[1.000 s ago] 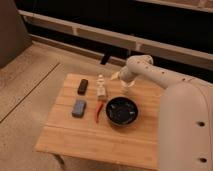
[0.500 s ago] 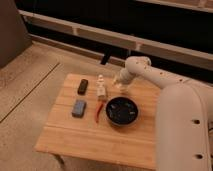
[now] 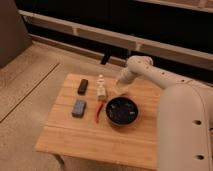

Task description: Place the ceramic cup in the ceramic bowl

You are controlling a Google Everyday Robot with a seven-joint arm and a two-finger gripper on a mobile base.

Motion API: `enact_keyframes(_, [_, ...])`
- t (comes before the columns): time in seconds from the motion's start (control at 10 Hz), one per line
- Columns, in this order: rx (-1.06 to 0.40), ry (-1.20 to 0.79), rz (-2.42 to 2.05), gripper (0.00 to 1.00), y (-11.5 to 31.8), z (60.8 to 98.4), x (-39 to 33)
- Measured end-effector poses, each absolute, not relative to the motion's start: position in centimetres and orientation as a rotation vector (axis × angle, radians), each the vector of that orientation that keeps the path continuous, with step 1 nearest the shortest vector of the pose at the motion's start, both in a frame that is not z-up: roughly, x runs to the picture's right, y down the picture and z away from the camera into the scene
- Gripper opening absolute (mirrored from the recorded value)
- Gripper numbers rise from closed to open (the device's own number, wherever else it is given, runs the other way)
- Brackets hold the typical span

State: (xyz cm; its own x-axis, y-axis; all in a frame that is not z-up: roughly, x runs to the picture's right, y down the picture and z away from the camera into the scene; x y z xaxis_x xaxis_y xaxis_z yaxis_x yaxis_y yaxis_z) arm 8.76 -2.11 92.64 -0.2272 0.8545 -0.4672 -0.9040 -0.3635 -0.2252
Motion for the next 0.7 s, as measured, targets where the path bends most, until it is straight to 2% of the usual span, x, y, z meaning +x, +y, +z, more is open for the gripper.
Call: enact_keyframes(0.7, [-0.510,0.211,1.987,0.06,-2.6,93.6,13.9])
